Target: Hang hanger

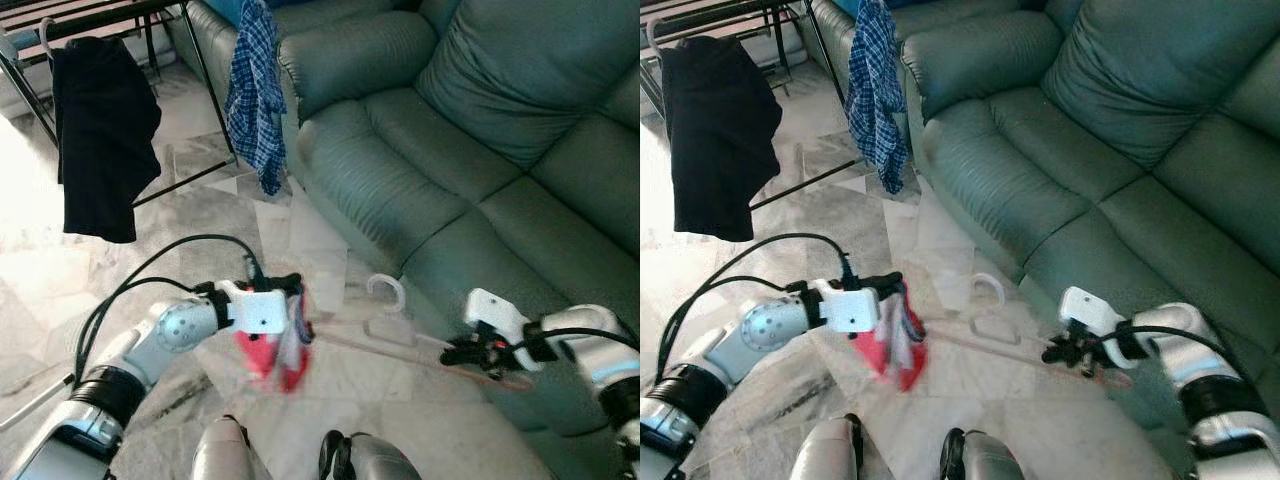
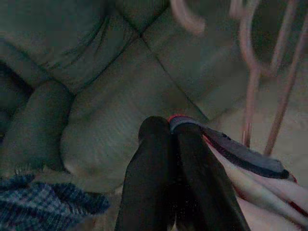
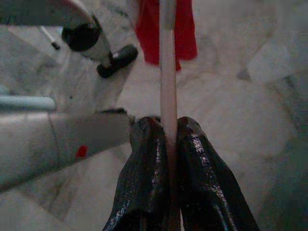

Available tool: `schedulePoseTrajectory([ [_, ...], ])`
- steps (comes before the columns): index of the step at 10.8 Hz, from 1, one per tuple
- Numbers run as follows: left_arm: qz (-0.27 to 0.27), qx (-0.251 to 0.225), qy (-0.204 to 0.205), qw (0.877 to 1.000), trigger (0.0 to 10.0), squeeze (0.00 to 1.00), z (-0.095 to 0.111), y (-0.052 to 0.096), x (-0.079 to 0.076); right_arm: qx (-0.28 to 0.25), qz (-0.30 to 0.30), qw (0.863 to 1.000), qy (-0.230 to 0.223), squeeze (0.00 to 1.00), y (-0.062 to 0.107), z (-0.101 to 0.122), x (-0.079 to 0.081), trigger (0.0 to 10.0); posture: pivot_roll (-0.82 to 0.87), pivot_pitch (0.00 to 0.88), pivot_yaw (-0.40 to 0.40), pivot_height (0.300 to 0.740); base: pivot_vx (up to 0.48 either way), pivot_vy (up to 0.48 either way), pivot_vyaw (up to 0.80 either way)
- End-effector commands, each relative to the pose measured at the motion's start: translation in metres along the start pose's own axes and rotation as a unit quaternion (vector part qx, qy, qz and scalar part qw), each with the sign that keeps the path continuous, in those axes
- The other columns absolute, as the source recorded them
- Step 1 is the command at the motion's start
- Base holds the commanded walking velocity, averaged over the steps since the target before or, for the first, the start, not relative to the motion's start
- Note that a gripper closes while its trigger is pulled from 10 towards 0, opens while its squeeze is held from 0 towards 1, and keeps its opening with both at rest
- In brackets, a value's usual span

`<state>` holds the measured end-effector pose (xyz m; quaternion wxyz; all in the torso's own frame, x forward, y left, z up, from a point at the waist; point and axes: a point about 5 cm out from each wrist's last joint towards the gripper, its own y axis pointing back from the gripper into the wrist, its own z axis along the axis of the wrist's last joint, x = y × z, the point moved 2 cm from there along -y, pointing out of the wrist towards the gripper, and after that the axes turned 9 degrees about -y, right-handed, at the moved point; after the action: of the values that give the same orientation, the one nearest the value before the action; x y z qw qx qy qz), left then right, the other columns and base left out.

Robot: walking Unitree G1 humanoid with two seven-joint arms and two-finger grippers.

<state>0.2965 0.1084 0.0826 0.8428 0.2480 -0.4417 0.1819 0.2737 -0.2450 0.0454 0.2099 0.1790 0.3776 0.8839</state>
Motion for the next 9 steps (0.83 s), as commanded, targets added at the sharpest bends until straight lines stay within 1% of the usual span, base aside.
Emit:
schedulePoseTrajectory([
  [1, 0.007, -0.027, 0.002, 1.000, 10.0, 0.00, 0.012, -0.005, 0.003, -0.018, -0.020, 1.000, -0.004, 0.00, 0.001, 0.003, -0.005, 10.0, 0.04, 0.186, -0.086, 0.740, 0.000, 0.000, 0.00],
  [2, 0.034, -0.049, 0.011, 0.998, 10.0, 0.00, 0.023, -0.010, 0.010, -0.041, -0.024, 0.999, -0.019, 0.00, -0.006, 0.009, -0.005, 10.0, 0.04, 0.185, -0.086, 0.740, 0.000, 0.000, 0.00],
  [3, 0.042, -0.068, 0.010, 0.997, 10.0, 0.00, 0.032, -0.014, 0.012, -0.054, -0.012, 0.998, -0.027, 0.00, -0.013, 0.013, -0.002, 10.0, 0.05, 0.185, -0.086, 0.740, 0.000, 0.000, 0.00],
  [4, 0.048, -0.070, 0.009, 0.996, 10.0, 0.00, 0.034, -0.018, 0.013, -0.056, 0.001, 0.998, -0.027, 0.00, -0.018, 0.016, 0.001, 10.0, 0.05, 0.183, -0.088, 0.740, 0.000, 0.000, 0.00],
  [5, 0.037, -0.065, 0.004, 0.997, 10.0, 0.00, 0.033, -0.018, 0.010, -0.050, -0.016, 0.999, -0.012, 0.00, -0.015, 0.018, -0.004, 10.0, 0.05, 0.183, -0.088, 0.740, 0.000, 0.000, 0.00],
  [6, 0.019, -0.050, 0.013, 0.998, 10.0, 0.00, 0.026, -0.013, 0.004, -0.031, -0.044, 0.999, 0.000, 0.00, -0.003, 0.013, -0.013, 10.0, 0.05, 0.184, -0.087, 0.740, 0.000, 0.000, 0.00],
  [7, -0.013, -0.027, 0.017, 0.999, 10.0, 0.00, 0.015, -0.006, -0.008, -0.018, -0.058, 0.998, 0.007, 0.00, 0.008, 0.010, -0.018, 10.0, 0.05, 0.185, -0.085, 0.740, 0.000, 0.000, 0.00],
  [8, -0.107, 0.036, -0.001, 0.994, 10.0, 0.00, -0.010, 0.009, -0.035, -0.006, -0.076, 0.997, 0.017, 0.00, 0.020, 0.009, -0.024, 10.0, 0.04, 0.186, -0.081, 0.740, 0.000, 0.000, 0.00],
  [9, -0.152, 0.075, -0.002, 0.986, 10.0, 0.00, -0.027, 0.023, -0.048, 0.000, -0.071, 0.997, 0.027, 0.00, 0.024, 0.009, -0.024, 10.0, 0.04, 0.186, -0.080, 0.740, 0.000, 0.000, 0.00],
])
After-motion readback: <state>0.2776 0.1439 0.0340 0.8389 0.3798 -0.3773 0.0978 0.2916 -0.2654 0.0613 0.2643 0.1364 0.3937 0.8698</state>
